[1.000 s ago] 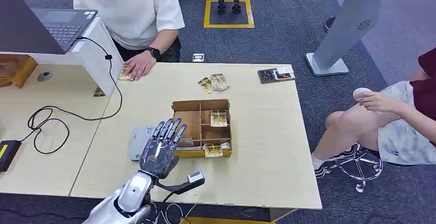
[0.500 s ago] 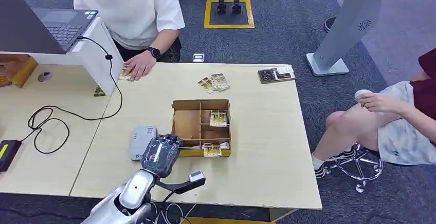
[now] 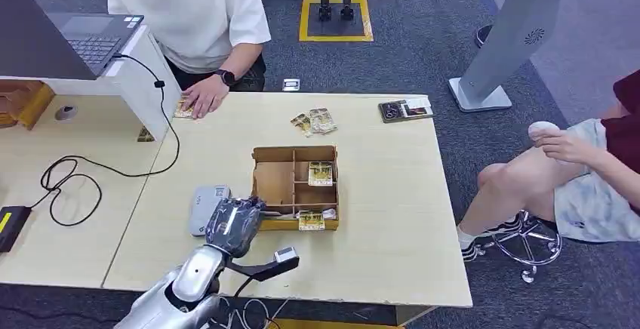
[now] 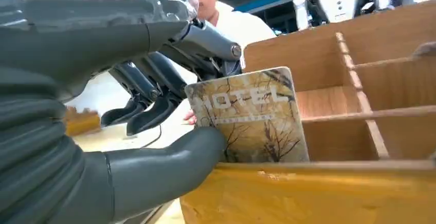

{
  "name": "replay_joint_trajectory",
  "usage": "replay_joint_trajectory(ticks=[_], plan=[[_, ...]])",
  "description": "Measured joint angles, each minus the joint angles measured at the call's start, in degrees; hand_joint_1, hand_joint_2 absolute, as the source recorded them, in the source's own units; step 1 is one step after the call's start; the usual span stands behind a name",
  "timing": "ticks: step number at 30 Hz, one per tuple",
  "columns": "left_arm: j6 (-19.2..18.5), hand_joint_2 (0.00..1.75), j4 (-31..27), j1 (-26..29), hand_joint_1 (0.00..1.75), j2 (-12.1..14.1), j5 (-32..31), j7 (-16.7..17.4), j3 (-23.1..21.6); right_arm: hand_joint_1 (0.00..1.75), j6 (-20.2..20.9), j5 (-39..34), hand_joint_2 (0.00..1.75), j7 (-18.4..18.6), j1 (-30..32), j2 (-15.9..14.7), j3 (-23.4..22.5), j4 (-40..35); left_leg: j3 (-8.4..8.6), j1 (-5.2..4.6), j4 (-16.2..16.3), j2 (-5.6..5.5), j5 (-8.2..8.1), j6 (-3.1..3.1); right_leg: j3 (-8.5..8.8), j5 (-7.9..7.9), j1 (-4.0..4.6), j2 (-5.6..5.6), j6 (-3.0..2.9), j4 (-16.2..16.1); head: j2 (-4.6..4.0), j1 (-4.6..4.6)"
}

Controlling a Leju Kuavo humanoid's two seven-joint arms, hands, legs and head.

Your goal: Pass the card to the sensor for recognition and then transmit it.

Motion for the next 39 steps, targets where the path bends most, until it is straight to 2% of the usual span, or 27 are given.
replay_joint_trajectory(ticks=[6, 22, 32, 39], plan=[[6.9, 1.75, -1.8, 1.1, 1.75, 0.1, 3.1, -1.9, 0.5, 0.0, -0.1, 0.0, 1.75, 0.0, 0.0, 0.0, 0.0, 0.0, -0.03, 0.0, 0.0, -0.01, -0.01, 0.0, -0.01, -0.01, 0.0, 0.0, 0.0, 0.0, 0.0, 0.02], [18.4, 1.75, -10.6, 3.6, 1.75, 0.1, 9.6, -9.7, 4.5, 0.0, -0.9, 0.0, 1.75, -0.2, 0.0, 0.2, -0.4, 0.0, -0.02, 0.0, 0.0, -0.01, 0.0, 0.0, -0.01, 0.0, 0.0, 0.0, 0.0, 0.0, 0.0, 0.02], [19.2, 1.75, -10.2, 2.1, 1.75, -3.3, 18.4, -11.8, 7.1, 0.0, -1.7, 0.0, 1.75, -0.3, 0.0, 0.3, -0.4, 0.0, -0.01, -0.01, 0.0, -0.01, 0.0, 0.0, -0.01, 0.0, 0.0, 0.0, 0.0, 0.0, 0.0, 0.04], [18.9, 1.75, -4.7, -2.7, 1.75, -4.9, 15.9, -8.6, 9.0, 0.0, -1.9, 0.1, 1.75, -0.2, 0.0, 0.4, -0.4, -0.1, 0.0, 0.0, 0.0, -0.01, 0.01, 0.0, -0.01, 0.0, 0.0, 0.0, 0.0, 0.0, 0.0, 0.04]])
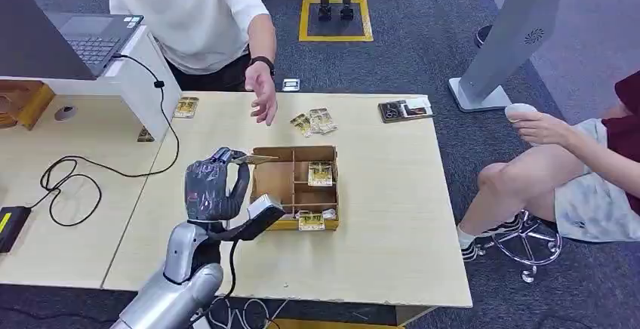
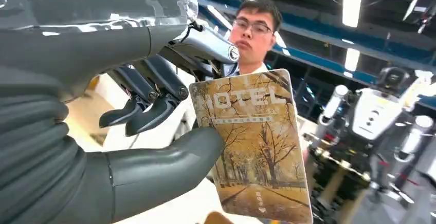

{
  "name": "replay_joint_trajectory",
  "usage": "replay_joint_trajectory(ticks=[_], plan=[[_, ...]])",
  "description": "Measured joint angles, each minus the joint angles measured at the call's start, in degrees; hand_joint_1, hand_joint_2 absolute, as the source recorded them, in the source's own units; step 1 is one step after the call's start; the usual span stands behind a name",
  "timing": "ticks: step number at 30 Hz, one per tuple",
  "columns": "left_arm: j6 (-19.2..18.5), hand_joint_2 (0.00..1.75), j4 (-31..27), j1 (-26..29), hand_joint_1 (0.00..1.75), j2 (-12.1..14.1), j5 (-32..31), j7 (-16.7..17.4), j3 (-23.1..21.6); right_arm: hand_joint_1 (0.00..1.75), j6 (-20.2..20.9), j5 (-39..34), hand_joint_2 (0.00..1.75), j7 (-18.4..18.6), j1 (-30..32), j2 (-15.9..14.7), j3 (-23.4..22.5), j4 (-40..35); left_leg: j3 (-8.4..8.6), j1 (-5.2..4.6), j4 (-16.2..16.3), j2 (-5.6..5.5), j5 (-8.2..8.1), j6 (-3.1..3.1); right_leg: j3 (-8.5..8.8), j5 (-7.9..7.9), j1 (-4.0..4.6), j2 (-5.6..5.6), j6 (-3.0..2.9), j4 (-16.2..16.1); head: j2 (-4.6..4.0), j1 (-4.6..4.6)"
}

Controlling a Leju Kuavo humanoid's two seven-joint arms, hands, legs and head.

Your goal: Pass the card to the sensor for recognition and then transmit it.

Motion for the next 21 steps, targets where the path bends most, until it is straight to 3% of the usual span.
replay_joint_trajectory(ticks=[10, 21], plan=[[0.0, 1.75, 9.6, -5.1, 1.75, -0.9, -3.7, 4.1, 2.1, 0.0, -0.8, 0.1, 1.75, 0.0, -0.2, 0.0, 0.0, -0.4, -0.01, 0.0, 0.0, 0.01, 0.0, 0.0, 0.0, 0.0, 0.0, 0.01, 0.0, 0.0, 0.0, -0.02], [0.3, 1.75, 16.6, -8.4, 1.75, -2.2, -4.0, 5.6, 4.0, 0.0, -1.0, 0.2, 1.75, 0.5, -0.4, -0.2, 0.1, -0.8, -0.01, 0.0, 0.0, -0.01, 0.0, 0.0, 0.0, 0.0, 0.0, 0.0, 0.0, 0.0, 0.0, -0.02]])
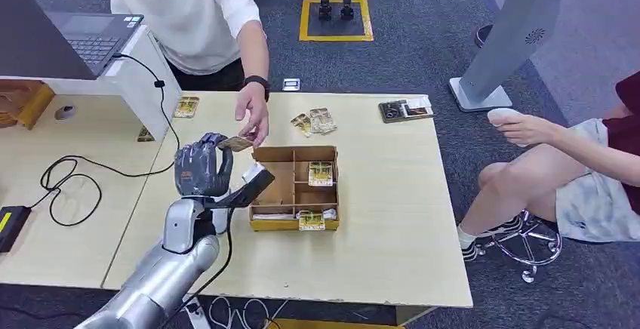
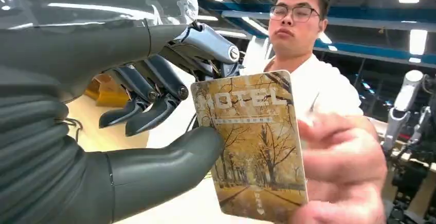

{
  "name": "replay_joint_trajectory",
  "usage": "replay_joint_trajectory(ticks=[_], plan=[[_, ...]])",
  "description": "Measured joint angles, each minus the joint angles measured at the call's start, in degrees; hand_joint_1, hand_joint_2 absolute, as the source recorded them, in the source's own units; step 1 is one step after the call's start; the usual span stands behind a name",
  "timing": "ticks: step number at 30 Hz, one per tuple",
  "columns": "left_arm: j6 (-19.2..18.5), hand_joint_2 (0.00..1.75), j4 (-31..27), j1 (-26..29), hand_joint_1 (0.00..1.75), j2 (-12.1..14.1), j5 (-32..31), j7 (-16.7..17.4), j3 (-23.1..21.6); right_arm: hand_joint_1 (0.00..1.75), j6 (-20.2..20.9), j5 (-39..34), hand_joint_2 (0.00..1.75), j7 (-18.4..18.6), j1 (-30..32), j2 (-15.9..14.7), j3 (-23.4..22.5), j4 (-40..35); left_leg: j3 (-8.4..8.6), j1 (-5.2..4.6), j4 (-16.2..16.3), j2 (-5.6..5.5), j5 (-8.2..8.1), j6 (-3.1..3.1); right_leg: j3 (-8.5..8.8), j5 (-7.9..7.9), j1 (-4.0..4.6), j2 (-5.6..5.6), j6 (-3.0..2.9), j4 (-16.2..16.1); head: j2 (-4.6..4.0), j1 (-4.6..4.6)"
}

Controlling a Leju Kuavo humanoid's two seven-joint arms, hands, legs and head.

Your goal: Pass the card to the sensor for recognition and then transmit it.

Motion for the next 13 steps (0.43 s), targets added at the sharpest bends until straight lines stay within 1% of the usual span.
replay_joint_trajectory(ticks=[5, 13], plan=[[0.2, 1.75, 2.9, -1.3, 1.75, -0.6, 0.4, -0.1, 0.4, 0.0, -0.1, 0.0, 1.75, 0.1, 0.0, 0.0, 0.0, -0.2, 0.0, 0.0, 0.0, 0.0, 0.0, 0.0, 0.0, 0.0, 0.0, 0.0, 0.0, 0.0, 0.0, 0.0], [0.2, 1.75, 4.6, -1.8, 1.75, -1.4, 1.4, -1.7, 1.2, 0.0, -0.3, -0.1, 1.75, 0.0, 0.0, -0.2, 0.0, -0.4, 0.0, 0.0, 0.0, 0.01, 0.0, 0.0, 0.0, 0.0, 0.0, 0.0, 0.0, 0.0, 0.0, 0.0]])
